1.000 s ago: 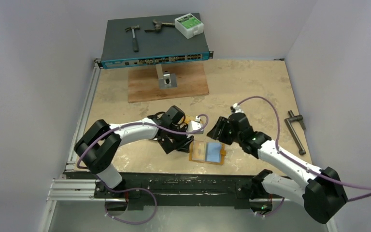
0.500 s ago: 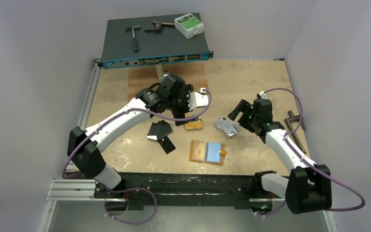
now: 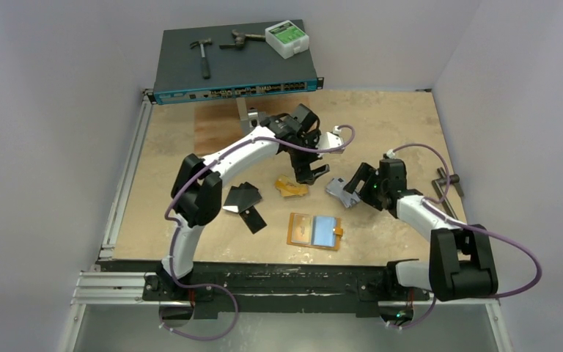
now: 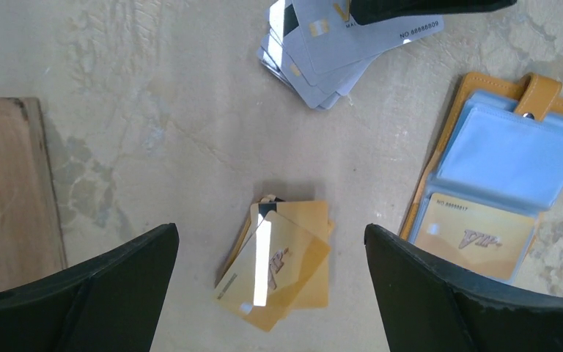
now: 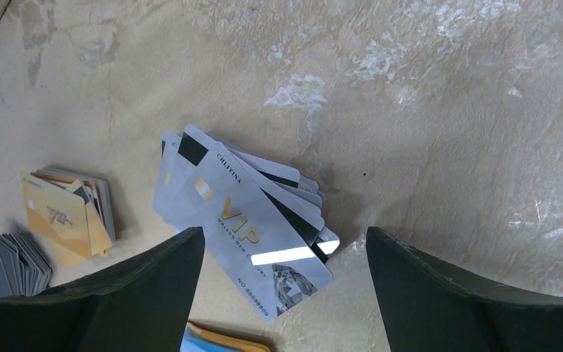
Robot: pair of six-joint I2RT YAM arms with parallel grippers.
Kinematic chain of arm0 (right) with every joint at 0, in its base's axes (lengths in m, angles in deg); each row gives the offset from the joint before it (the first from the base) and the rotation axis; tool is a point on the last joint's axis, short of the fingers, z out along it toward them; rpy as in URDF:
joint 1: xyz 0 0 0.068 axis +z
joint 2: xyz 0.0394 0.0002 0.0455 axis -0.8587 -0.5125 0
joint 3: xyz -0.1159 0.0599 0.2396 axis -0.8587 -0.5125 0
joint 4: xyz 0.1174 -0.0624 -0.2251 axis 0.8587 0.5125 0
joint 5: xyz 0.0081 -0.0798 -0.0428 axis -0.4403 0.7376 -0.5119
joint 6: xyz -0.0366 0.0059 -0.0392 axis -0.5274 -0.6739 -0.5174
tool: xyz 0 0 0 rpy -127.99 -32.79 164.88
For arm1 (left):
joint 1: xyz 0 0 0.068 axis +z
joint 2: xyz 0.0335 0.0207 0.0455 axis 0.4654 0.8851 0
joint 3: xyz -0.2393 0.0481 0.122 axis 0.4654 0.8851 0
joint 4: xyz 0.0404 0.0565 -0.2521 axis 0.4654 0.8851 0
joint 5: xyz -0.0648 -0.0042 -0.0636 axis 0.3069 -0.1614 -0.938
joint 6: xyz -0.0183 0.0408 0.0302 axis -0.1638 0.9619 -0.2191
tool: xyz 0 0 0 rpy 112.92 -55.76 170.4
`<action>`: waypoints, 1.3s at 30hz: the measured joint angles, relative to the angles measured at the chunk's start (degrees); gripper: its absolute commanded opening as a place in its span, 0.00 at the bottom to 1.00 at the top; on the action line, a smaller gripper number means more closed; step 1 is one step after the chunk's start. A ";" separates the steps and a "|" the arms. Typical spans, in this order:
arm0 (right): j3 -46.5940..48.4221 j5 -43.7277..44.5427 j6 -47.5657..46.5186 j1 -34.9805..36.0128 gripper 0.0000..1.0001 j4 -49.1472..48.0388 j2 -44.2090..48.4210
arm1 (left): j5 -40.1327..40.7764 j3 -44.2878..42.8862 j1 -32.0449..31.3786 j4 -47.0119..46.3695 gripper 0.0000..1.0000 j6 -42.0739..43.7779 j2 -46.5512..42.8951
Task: Put the credit cards into the card holder
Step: Pick up the credit card from the center of the board.
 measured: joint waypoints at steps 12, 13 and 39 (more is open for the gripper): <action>1.36 1.55 -0.26 -0.04 0.56 -2.36 -4.63 | -1.92 -0.04 -0.66 -9.88 1.00 -12.02 4.26; 1.51 1.53 -0.26 -0.04 0.55 -2.56 -4.96 | -1.92 -0.07 -0.68 -10.49 1.00 -12.83 4.70; -1.16 1.25 4.46 -0.04 0.59 4.98 1.81 | 4.66 -7.10 -5.07 -13.84 1.00 -17.27 13.38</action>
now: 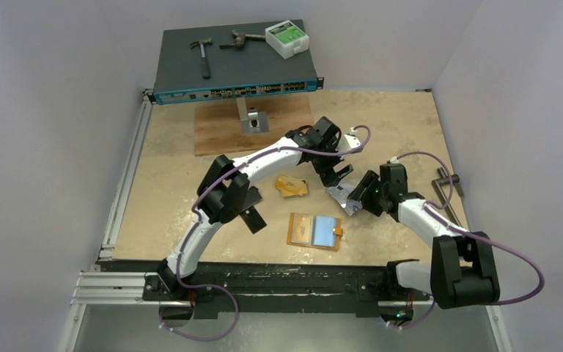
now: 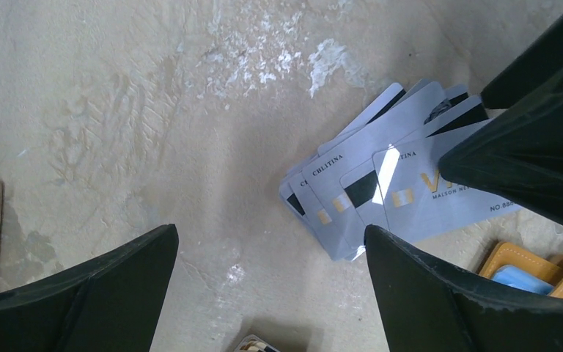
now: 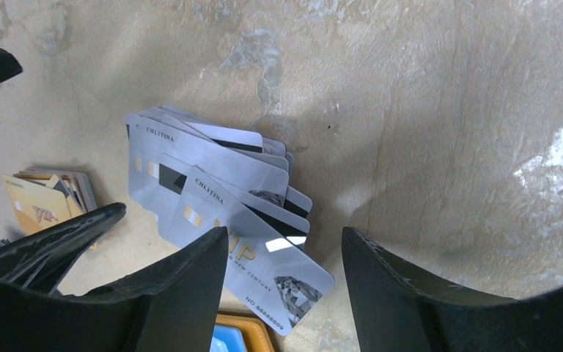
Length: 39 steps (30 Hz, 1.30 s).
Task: Put the credit cards into the card holder
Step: Pick up the credit card from the center of the board.
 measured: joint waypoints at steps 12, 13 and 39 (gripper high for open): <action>-3.30 -1.77 4.17 0.00 0.57 0.66 5.57 | 3.72 -2.36 -1.77 4.28 0.98 1.05 2.12; -3.82 -1.81 4.50 0.00 0.56 0.68 5.70 | 3.76 -2.36 -1.77 4.39 0.98 1.07 2.21; -5.46 -2.29 7.69 0.00 0.03 1.53 10.86 | 4.74 -4.52 -1.77 5.79 0.93 1.29 3.61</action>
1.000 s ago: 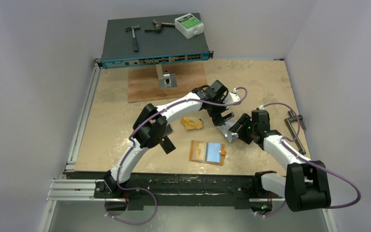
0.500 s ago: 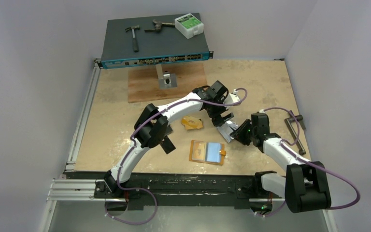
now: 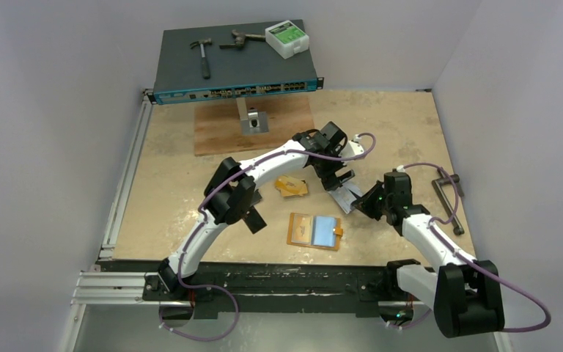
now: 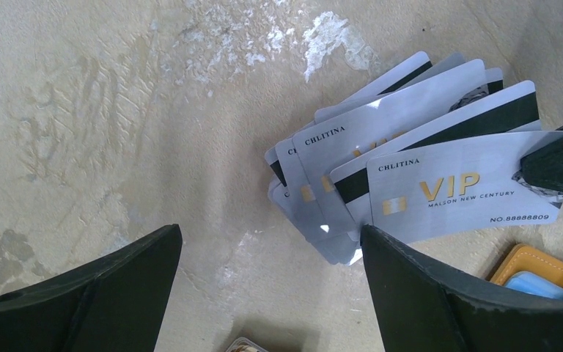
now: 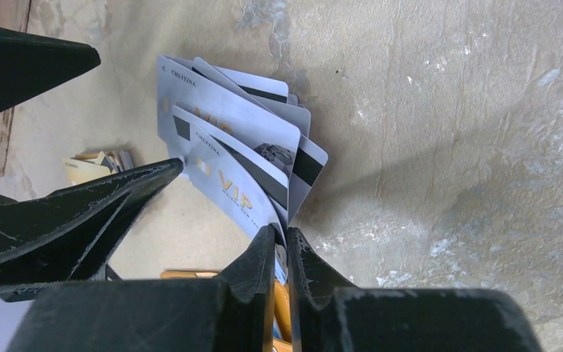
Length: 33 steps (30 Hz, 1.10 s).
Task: Put the credit cards into the card holder
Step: Pick up the credit card from the center of the board.
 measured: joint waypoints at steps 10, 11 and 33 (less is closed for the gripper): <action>0.00 -0.48 -0.02 0.00 0.04 2.21 2.60 | 0.46 -0.24 0.00 0.57 0.94 0.70 0.02; 0.00 -0.52 -0.04 0.00 0.03 2.49 3.28 | 0.42 -0.24 0.02 0.87 0.95 0.74 0.00; 5.51 -12.39 -2.93 -1.77 0.00 -3.82 2.60 | -19.26 21.81 6.34 6.08 1.00 18.49 -25.33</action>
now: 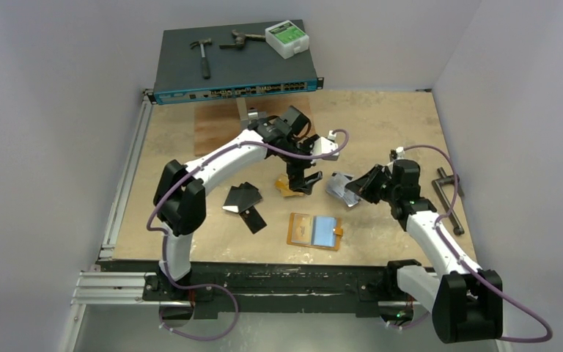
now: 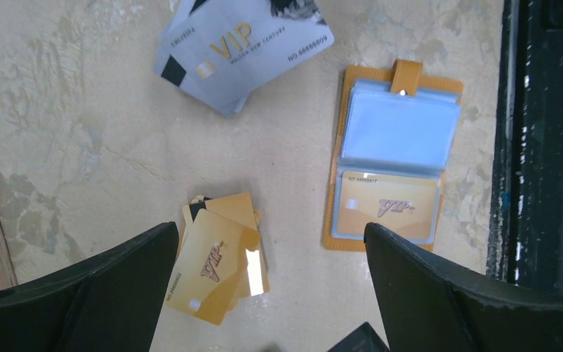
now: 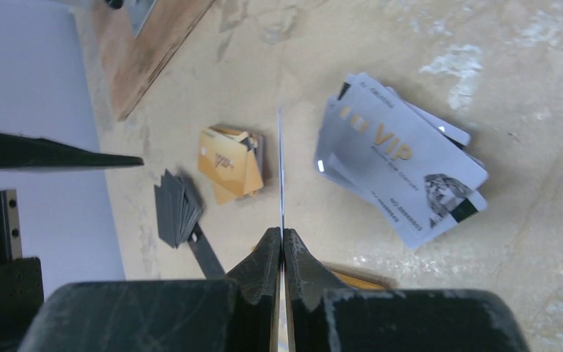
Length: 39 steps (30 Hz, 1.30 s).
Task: Put the credit cards into the card holder
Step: Pick up the credit card from the center of the board, then place the credit card at the center of the board.
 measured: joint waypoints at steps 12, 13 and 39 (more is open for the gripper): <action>5.18 -16.50 -13.97 0.11 0.00 -2.01 0.63 | -11.10 -10.49 6.78 5.11 1.00 1.81 2.01; 5.25 -17.86 -14.62 0.48 0.00 -2.36 0.87 | -11.19 -10.49 6.75 5.14 1.00 2.05 2.01; 13.64 -25.66 -24.37 14.08 0.00 -0.72 2.29 | -27.47 -28.02 7.67 38.86 0.93 23.80 8.00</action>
